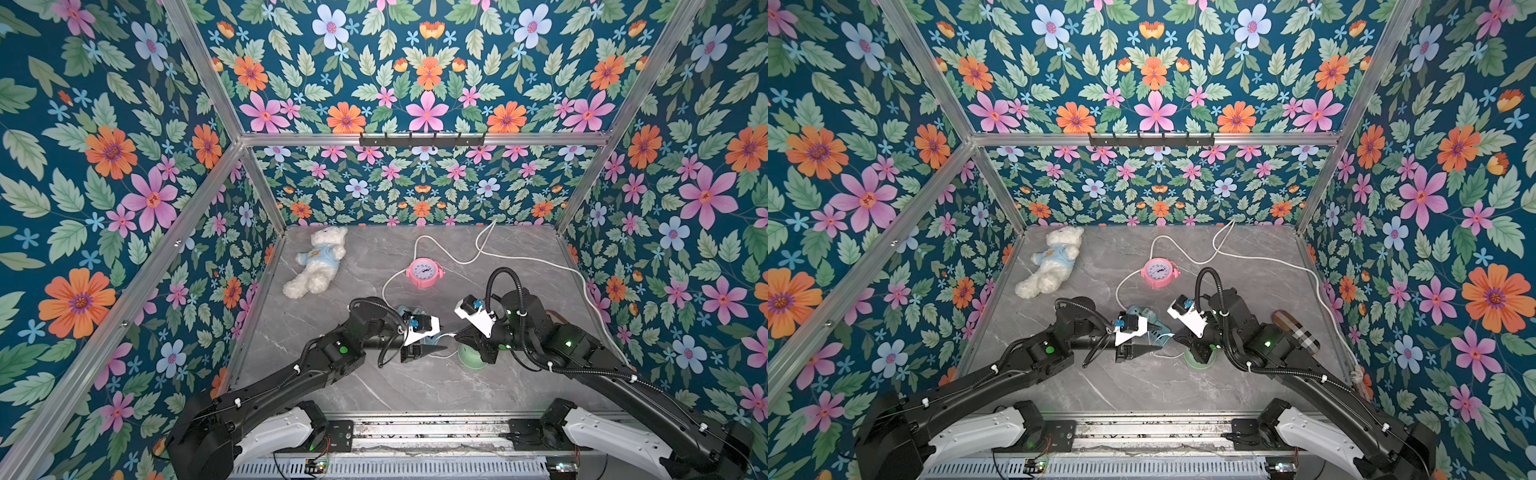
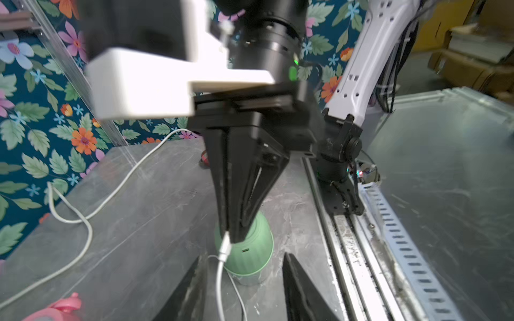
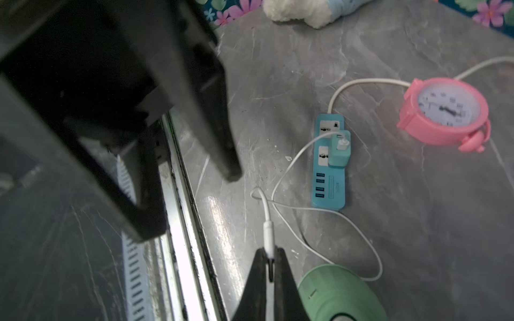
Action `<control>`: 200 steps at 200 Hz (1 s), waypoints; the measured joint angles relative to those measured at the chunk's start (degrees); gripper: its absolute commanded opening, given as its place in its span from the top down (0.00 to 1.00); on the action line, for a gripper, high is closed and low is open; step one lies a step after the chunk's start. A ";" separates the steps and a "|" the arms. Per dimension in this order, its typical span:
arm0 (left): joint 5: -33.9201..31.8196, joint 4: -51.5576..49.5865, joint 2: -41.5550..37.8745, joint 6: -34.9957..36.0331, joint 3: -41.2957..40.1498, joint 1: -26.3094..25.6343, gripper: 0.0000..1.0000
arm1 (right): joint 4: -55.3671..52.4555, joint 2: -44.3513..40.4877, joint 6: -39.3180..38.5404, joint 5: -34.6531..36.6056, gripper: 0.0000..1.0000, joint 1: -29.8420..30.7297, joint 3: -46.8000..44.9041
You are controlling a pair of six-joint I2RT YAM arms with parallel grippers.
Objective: Charge the cordless meat grinders
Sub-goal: Adjust the charging cable at the center of the board.
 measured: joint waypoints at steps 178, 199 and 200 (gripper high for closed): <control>-18.80 6.40 1.11 18.71 -3.67 -6.75 0.74 | -3.39 8.13 25.22 -23.87 1.00 -6.21 4.09; -17.90 5.77 0.83 18.69 -3.76 -6.75 0.79 | -2.82 8.11 25.46 -23.93 1.00 -6.21 3.76; -17.86 5.73 0.81 18.69 -3.76 -6.75 0.80 | -2.80 8.11 25.46 -23.93 1.00 -6.21 3.74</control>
